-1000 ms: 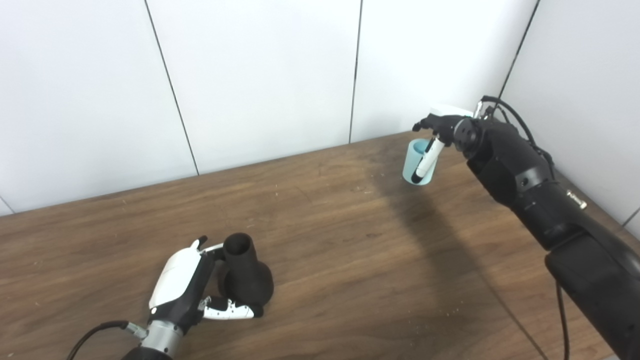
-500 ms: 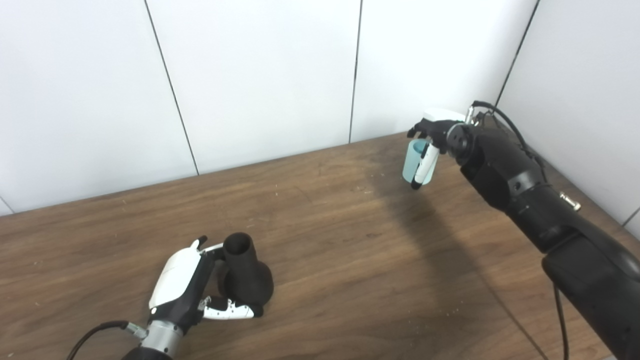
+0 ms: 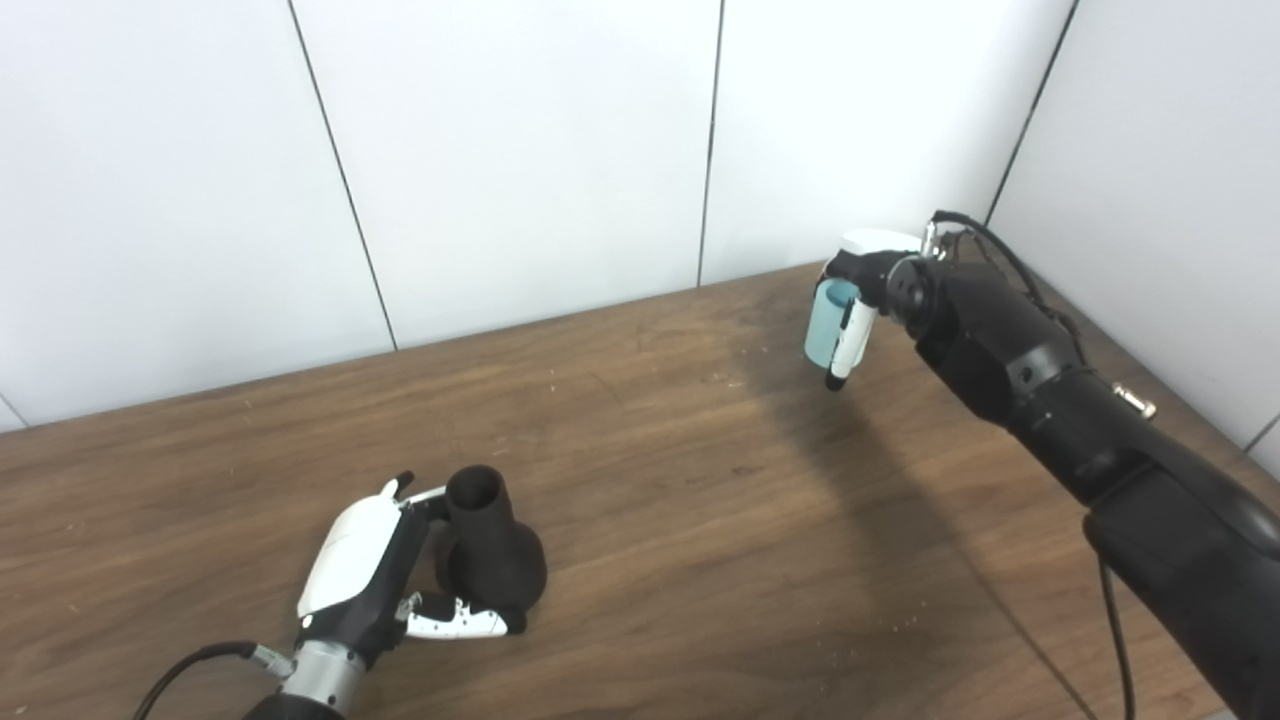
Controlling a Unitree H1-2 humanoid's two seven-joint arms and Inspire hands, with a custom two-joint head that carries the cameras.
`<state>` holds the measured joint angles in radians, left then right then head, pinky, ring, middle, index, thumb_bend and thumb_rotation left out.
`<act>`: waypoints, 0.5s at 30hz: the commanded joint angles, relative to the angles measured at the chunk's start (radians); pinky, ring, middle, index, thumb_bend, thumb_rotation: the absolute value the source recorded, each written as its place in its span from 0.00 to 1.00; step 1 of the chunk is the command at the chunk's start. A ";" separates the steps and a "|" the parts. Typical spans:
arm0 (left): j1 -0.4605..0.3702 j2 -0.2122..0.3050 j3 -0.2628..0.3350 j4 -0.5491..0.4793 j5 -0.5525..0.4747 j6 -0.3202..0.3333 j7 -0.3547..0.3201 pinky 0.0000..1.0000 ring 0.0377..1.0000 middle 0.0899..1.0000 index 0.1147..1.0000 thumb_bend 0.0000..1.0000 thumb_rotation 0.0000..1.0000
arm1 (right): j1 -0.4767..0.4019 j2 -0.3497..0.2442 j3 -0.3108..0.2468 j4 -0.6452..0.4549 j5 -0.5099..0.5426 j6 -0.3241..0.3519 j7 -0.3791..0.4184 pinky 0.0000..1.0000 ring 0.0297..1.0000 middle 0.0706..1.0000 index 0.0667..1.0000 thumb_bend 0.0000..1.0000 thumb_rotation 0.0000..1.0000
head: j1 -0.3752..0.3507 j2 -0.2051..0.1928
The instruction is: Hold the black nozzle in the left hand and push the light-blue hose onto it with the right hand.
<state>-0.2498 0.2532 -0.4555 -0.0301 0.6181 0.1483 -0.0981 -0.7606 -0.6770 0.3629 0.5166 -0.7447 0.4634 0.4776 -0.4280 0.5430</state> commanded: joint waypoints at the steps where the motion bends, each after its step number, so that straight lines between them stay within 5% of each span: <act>1: 0.089 0.044 -0.032 0.105 0.029 0.097 -0.111 1.00 0.69 0.50 0.37 0.51 0.00 | -0.056 -0.038 -0.005 0.000 -0.023 0.003 -0.005 0.64 0.71 0.74 0.75 0.98 0.05 | -0.001 0.001; 15: 0.093 0.042 -0.033 0.099 0.028 0.098 -0.112 1.00 0.69 0.50 0.37 0.51 0.00 | -0.046 -0.035 -0.020 -0.015 -0.010 -0.031 -0.065 0.51 0.54 0.56 0.61 0.90 0.02 | 0.004 0.009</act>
<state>-0.2497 0.2532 -0.4553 -0.0308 0.6176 0.1484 -0.0981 -0.7628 -0.6770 0.3622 0.5219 -0.7456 0.4525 0.4601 -0.4234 0.5507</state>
